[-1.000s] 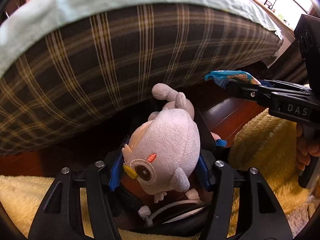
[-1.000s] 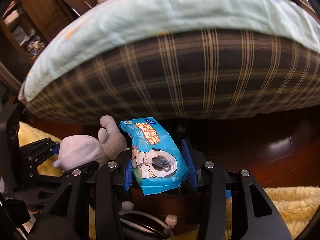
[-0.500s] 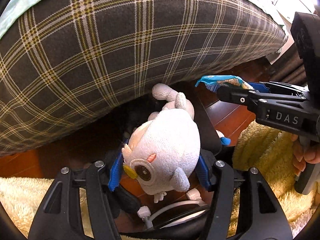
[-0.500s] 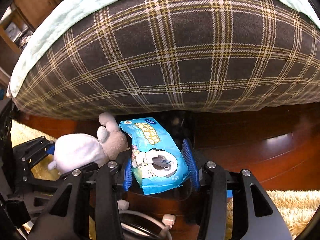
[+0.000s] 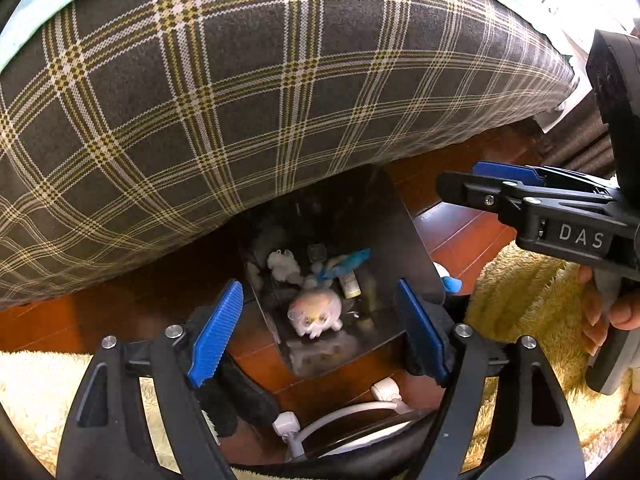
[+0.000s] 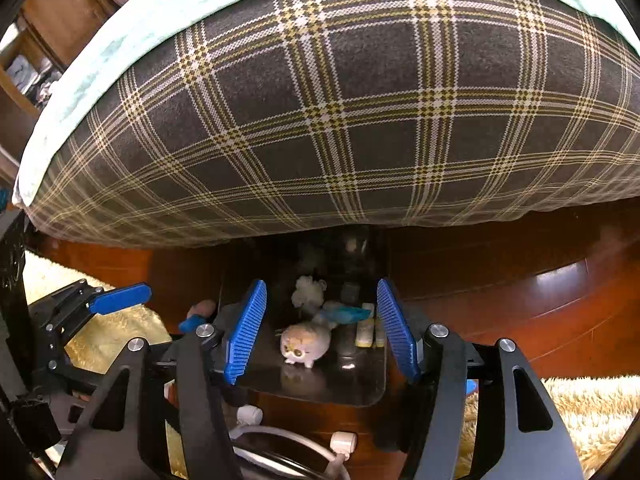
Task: Collect trash
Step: 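Open both grippers to release the packet and owl into the bin, then raise both open grippers back over the remaining items on the bed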
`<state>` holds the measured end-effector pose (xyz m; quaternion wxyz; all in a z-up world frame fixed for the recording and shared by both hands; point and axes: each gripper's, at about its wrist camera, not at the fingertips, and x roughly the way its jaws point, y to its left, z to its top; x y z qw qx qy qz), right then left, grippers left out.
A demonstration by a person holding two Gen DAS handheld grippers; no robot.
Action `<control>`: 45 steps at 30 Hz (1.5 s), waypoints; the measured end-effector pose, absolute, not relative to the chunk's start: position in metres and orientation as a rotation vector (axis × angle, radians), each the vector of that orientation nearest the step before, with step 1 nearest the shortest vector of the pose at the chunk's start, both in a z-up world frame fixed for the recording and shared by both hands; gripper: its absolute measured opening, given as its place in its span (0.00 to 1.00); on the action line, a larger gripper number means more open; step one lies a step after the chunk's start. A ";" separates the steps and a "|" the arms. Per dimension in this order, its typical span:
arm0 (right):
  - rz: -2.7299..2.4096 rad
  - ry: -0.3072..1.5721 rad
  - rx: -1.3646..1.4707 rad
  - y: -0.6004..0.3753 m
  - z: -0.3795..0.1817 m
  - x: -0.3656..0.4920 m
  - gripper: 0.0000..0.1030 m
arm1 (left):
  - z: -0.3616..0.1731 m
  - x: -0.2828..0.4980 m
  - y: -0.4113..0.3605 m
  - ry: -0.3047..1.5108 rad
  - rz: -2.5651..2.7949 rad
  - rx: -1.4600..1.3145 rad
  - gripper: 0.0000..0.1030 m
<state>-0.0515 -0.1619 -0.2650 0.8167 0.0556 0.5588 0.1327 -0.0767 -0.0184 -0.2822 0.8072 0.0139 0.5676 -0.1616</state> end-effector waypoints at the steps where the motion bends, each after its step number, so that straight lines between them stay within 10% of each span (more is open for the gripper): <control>1: 0.283 1.190 0.120 -0.166 -0.264 -0.050 0.60 | -0.282 -0.077 -0.018 1.212 -0.345 0.029 0.73; 27: 0.212 0.724 0.027 -0.231 -0.056 0.023 0.61 | -0.073 -0.017 0.023 0.823 -0.250 0.091 0.81; 45: 0.264 0.795 0.041 -0.168 -0.080 0.155 0.60 | -0.066 0.131 0.027 0.791 -0.225 0.104 0.80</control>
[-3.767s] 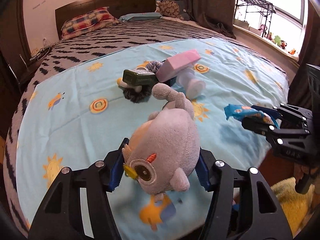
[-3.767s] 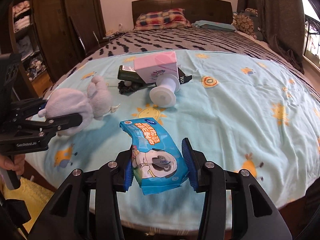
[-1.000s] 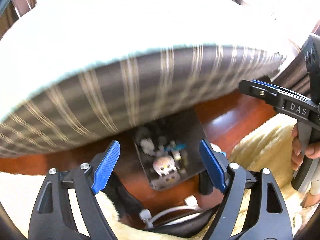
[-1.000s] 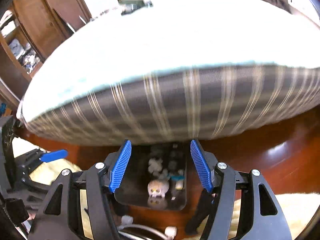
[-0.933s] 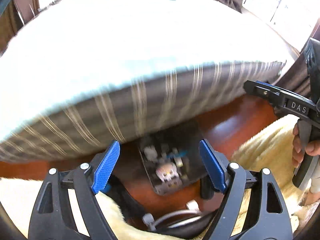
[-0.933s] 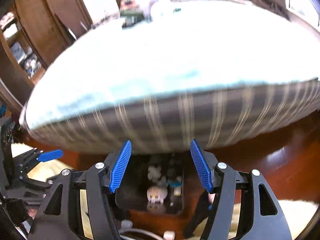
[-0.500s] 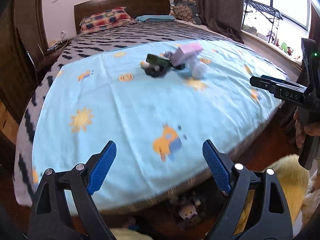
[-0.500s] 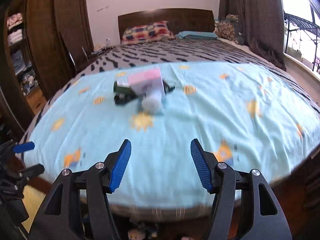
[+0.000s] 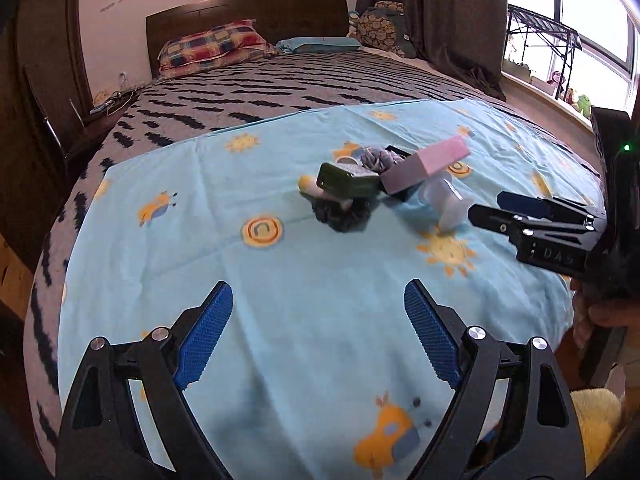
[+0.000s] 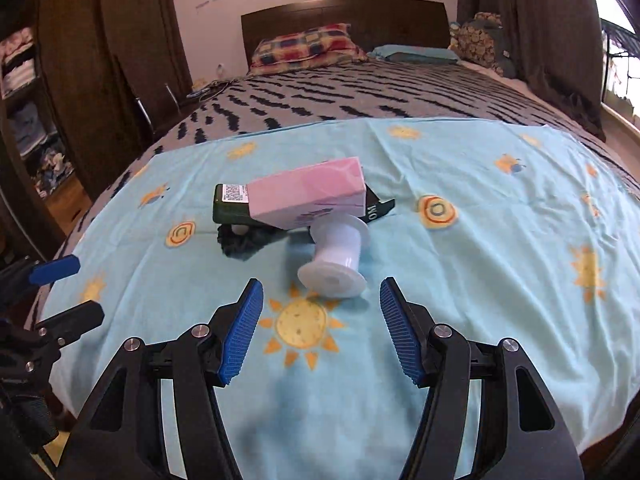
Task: Collect trash
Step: 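Raise both open grippers back over the remaining items on the bed, then grasp and lift the green bottle with the left gripper while the right gripper grasps the white spool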
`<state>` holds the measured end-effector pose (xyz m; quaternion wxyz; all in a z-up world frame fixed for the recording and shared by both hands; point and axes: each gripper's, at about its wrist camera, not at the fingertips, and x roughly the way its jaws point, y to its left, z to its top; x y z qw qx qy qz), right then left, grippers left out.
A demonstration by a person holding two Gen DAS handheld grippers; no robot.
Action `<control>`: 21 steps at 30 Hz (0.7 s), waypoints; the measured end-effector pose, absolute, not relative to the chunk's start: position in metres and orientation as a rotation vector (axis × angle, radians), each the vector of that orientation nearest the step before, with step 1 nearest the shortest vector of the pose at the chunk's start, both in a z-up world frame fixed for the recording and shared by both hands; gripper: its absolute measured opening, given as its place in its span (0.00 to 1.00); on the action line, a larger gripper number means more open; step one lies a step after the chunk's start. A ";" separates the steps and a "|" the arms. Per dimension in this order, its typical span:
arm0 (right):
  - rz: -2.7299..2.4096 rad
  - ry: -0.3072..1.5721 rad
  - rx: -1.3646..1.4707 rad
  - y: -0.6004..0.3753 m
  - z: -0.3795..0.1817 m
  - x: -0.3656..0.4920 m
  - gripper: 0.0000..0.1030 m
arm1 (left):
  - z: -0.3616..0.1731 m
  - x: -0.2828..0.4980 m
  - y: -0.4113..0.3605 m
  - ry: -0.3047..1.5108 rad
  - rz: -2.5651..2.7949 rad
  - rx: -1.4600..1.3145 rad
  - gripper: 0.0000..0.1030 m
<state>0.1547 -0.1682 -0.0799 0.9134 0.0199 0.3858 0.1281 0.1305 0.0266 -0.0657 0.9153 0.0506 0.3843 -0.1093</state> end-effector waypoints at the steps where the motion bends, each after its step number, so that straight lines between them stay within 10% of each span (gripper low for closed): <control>1: 0.262 0.800 0.039 -0.166 -0.082 0.160 0.60 | -0.067 0.140 0.024 0.792 -0.230 0.109 0.80; 21: 0.291 0.893 0.011 -0.173 -0.124 0.202 0.47 | -0.090 0.247 -0.021 0.820 -0.294 0.175 0.80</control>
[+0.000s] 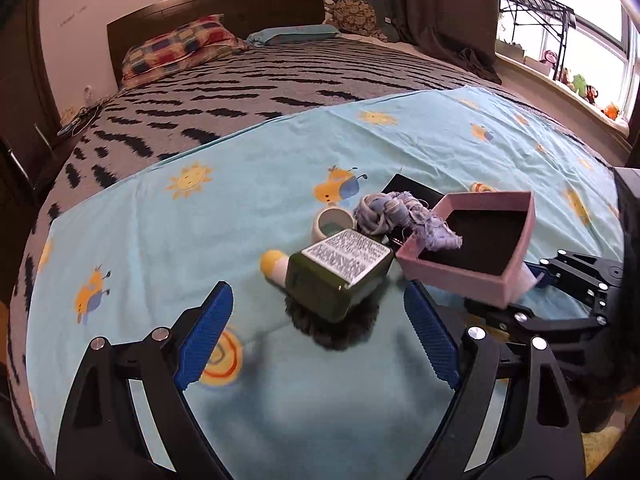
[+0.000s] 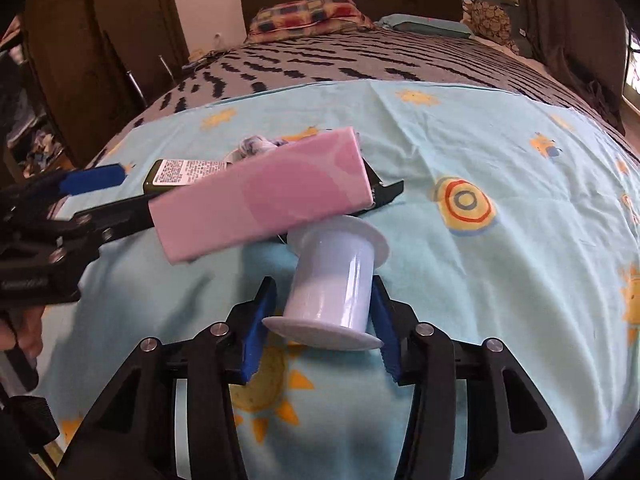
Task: Collect trash
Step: 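Grasp and lift the green bottle with the left gripper while the right gripper grasps the white spool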
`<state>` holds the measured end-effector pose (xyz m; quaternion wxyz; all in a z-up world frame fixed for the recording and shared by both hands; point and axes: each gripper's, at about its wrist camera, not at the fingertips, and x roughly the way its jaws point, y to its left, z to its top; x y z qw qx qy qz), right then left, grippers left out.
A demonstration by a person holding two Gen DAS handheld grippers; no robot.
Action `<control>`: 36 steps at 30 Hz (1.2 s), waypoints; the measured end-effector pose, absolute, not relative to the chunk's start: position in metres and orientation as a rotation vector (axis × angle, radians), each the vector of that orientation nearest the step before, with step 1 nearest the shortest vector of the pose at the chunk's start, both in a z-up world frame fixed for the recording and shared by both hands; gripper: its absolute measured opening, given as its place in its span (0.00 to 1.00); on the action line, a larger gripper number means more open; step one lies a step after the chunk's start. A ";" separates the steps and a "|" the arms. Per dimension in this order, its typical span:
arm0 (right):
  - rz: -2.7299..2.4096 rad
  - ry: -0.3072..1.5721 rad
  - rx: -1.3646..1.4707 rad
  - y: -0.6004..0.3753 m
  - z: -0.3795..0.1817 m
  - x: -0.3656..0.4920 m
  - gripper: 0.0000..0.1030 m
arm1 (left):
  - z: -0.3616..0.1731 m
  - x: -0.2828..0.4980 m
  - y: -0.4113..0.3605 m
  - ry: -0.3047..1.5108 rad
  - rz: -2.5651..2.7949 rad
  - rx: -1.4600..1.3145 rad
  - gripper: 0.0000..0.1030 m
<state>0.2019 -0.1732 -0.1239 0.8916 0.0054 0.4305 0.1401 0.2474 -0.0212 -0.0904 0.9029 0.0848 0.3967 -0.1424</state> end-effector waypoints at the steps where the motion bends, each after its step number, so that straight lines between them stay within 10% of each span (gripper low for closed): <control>1: 0.292 0.895 0.011 -0.175 -0.124 0.201 0.47 | -0.092 0.251 -0.023 0.817 -0.298 0.185 0.80; 13: 0.281 0.897 0.013 -0.187 -0.123 0.193 0.47 | -0.097 0.252 -0.036 0.817 -0.360 0.233 0.42; 36: 0.326 0.776 0.030 -0.196 -0.066 0.053 0.46 | -0.055 0.065 -0.001 0.774 -0.321 0.164 0.42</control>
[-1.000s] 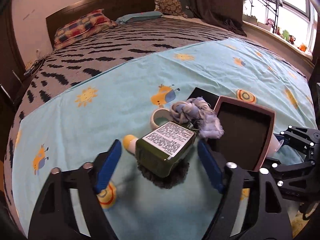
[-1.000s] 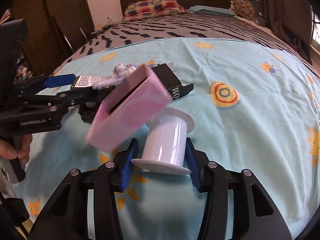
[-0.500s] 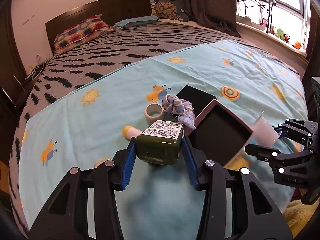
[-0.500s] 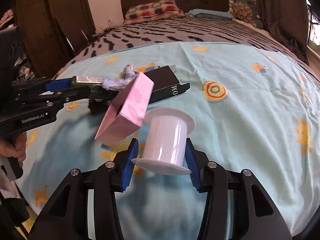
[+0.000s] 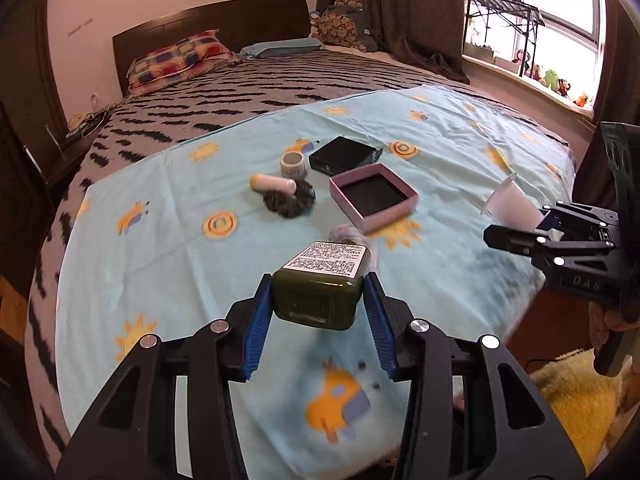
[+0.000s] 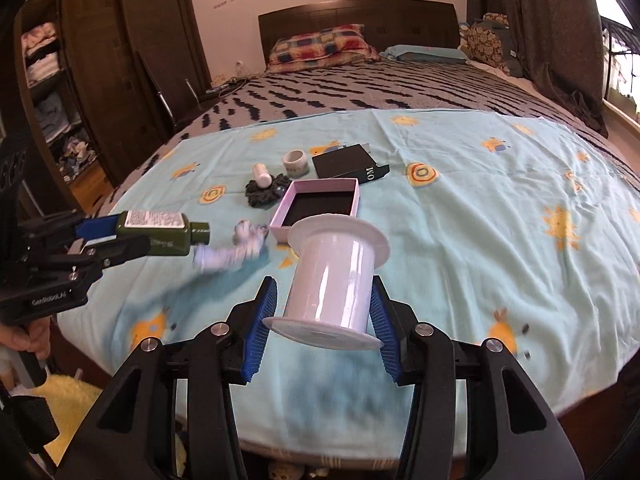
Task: Collect trash
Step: 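Grasp and lift the green bottle with the left gripper while the right gripper grasps the white spool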
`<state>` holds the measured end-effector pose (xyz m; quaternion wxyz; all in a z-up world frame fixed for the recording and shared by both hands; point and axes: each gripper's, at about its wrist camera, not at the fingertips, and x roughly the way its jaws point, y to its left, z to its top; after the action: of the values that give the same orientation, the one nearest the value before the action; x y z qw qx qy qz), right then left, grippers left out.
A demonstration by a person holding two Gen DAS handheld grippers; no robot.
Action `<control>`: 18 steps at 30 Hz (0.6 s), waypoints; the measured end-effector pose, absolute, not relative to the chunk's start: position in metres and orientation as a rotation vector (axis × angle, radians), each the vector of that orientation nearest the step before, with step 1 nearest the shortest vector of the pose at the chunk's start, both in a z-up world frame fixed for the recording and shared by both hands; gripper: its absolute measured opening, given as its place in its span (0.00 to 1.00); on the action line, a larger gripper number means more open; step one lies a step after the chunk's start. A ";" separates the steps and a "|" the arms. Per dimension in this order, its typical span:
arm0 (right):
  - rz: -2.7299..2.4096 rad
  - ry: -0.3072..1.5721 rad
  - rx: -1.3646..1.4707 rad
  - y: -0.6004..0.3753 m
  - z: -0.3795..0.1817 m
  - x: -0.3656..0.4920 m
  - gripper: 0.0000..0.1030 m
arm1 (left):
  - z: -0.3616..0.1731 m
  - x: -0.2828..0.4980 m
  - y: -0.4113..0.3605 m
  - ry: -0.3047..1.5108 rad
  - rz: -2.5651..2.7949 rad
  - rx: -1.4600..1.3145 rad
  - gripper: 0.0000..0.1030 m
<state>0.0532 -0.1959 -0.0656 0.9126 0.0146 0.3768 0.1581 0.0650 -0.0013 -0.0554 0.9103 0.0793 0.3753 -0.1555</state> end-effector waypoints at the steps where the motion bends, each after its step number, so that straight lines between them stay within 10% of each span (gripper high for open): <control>1: 0.328 0.774 0.027 -0.196 -0.064 0.047 0.46 | -0.056 0.057 0.000 0.770 -0.317 0.159 0.42; 18: 0.404 0.835 0.068 -0.181 -0.091 -0.015 0.46 | -0.108 -0.015 0.021 0.879 -0.270 0.065 0.41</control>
<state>-0.0145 -0.1808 -0.0908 0.8938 0.0328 0.4026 0.1949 -0.0154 0.0208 -0.1081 0.8956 0.0316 0.4242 -0.1303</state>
